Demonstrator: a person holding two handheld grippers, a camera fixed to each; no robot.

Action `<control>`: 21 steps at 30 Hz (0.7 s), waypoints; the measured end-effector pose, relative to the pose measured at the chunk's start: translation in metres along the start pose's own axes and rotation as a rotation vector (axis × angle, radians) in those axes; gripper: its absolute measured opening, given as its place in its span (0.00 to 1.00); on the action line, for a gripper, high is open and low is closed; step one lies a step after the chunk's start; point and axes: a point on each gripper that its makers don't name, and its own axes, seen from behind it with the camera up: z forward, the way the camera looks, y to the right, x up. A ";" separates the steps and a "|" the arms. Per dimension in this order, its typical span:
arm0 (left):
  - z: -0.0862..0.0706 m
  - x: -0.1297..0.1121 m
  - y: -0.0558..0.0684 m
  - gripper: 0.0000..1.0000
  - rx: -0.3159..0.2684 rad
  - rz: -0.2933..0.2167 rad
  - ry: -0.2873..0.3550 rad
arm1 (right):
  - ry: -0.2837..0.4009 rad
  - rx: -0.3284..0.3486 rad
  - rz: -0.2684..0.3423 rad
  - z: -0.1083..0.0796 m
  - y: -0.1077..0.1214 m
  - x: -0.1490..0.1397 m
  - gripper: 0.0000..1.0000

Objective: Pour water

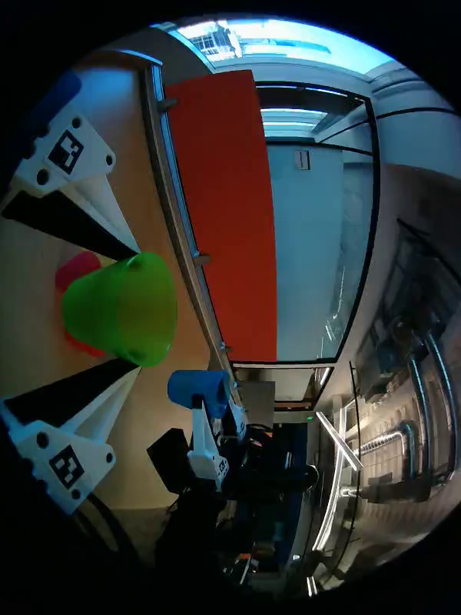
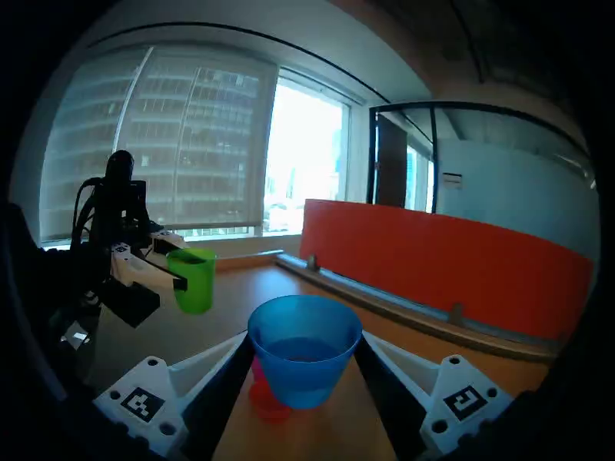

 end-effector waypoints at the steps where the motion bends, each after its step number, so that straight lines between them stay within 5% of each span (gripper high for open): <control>1: 0.000 -0.001 0.000 0.86 -0.001 0.000 0.000 | 0.007 0.000 0.002 0.000 0.000 0.001 0.90; 21: 0.007 -0.016 0.015 0.86 -0.051 0.010 -0.011 | 0.032 0.005 -0.023 0.001 -0.003 0.012 0.90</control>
